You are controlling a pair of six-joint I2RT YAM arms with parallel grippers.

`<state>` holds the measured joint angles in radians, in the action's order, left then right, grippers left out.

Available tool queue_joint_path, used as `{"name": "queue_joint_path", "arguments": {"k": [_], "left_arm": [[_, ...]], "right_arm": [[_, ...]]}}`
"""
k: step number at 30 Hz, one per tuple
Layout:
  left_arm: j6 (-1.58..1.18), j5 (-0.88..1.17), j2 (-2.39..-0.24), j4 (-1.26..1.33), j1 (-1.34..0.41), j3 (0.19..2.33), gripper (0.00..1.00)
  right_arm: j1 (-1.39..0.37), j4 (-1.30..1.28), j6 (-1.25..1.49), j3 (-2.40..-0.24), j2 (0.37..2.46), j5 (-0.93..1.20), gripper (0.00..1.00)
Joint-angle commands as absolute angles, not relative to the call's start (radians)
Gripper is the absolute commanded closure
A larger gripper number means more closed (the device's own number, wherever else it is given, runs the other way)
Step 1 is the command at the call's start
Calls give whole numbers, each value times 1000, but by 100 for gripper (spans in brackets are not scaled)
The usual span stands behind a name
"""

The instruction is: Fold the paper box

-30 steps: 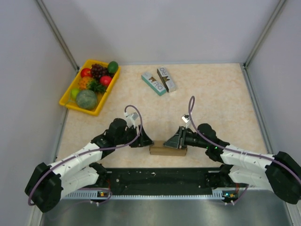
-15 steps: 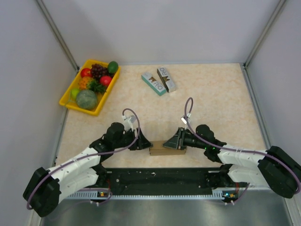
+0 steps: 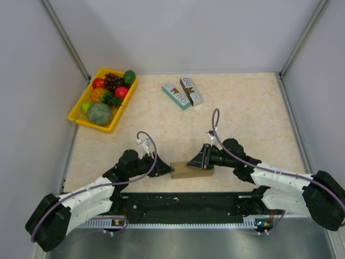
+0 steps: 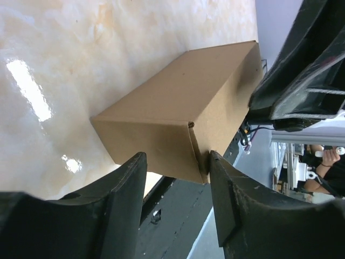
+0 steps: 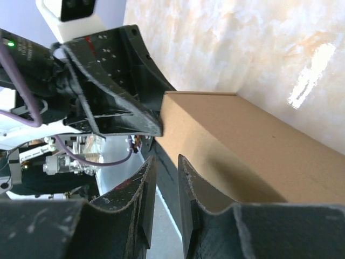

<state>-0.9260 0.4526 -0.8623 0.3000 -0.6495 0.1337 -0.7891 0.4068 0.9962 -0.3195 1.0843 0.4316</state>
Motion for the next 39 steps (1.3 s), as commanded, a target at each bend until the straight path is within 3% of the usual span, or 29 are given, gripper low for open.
{"name": "queue_joint_path", "arguments": {"k": [1,8,12,19,24,28,33,39], "left_arm": [[-913,339,-864,233,-647,58,48],[-911,264,-675,86,-647,40,51],[-914,271,-646,81,-647,44,51],[-911,316,-732,107,-649,68,52],[-899,311,-744,89,-649,106,52],[-867,295,-695,5,-649,178,45],[-833,282,-676,-77,-647,245,35],[-844,339,-729,-22,-649,206,37]], "right_arm": [[-781,287,950,-426,983,428,77],[-707,20,859,-445,764,431,76],[-666,93,876,-330,729,460,75],[-627,294,893,-170,842,508,76],[-629,137,819,-282,792,497,76],[-627,37,802,-393,764,517,76],[-626,158,893,-321,746,548,76],[-627,330,980,-91,764,534,76]]}}
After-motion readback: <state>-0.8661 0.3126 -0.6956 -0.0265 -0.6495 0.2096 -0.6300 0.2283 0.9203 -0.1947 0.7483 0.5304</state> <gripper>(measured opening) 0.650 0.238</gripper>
